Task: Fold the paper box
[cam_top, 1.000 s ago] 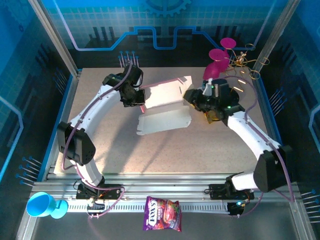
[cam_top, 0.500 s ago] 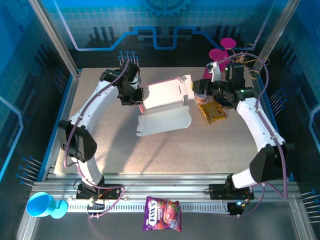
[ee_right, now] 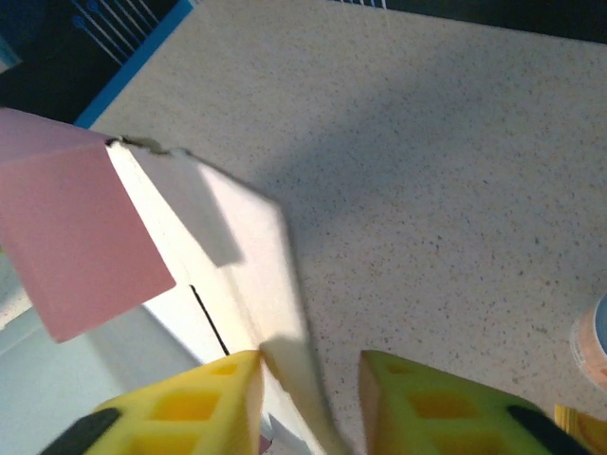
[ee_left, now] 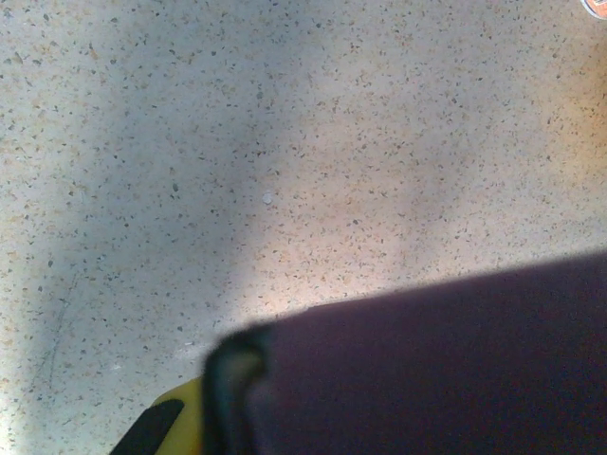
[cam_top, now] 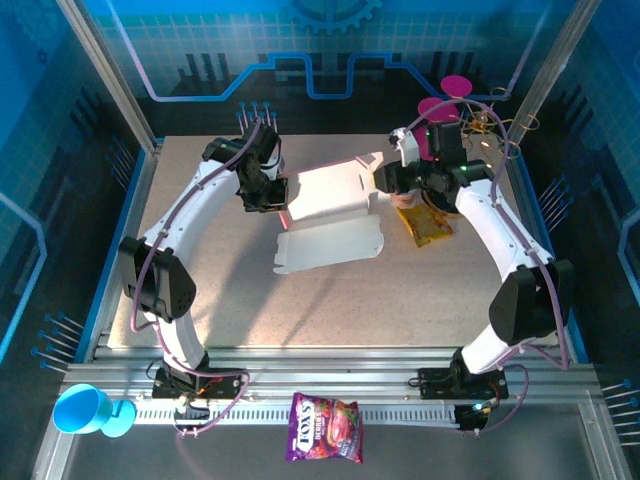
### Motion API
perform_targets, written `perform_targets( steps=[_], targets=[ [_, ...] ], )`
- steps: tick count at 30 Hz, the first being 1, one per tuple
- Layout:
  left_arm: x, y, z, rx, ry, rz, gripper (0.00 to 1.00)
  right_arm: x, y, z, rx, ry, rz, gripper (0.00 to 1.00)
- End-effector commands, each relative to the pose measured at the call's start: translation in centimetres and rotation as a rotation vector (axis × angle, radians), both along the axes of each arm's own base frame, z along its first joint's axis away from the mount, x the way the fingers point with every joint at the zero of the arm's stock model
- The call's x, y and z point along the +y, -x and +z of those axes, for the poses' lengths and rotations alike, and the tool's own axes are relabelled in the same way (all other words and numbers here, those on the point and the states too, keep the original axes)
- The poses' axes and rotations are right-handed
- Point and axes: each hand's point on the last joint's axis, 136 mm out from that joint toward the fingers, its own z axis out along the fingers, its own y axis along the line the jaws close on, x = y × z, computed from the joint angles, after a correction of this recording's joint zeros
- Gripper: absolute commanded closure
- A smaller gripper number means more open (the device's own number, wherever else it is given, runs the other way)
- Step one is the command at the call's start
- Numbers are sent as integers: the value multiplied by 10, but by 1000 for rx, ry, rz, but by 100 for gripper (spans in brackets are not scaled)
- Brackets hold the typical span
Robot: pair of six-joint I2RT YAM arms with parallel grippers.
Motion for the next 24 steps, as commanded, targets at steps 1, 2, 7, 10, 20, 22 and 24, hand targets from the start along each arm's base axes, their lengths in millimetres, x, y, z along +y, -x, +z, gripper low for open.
perform_targets(
  steps=[1, 2, 7, 10, 20, 22, 24],
  targets=[
    [-3, 2, 8, 4, 23, -20, 100, -2, -5, 5, -33, 64, -35, 75],
    [-4, 2, 8, 4, 23, -20, 100, -2, -6, 5, -41, 78, -45, 79],
    [-3, 2, 7, 10, 24, -10, 100, -2, -4, 11, -125, 223, -134, 99],
    [-3, 2, 7, 16, 27, 1, 100, -4, 1, 17, -175, 338, -224, 100],
    [-9, 3, 6, 28, 48, 14, 100, 30, 26, 41, -497, 807, -418, 100],
    [-8, 3, 5, 30, 46, 13, 100, 33, 28, 45, -486, 768, -405, 100],
    [-7, 4, 5, 28, 41, 9, 100, 33, 29, 50, -452, 697, -371, 95]
  ],
)
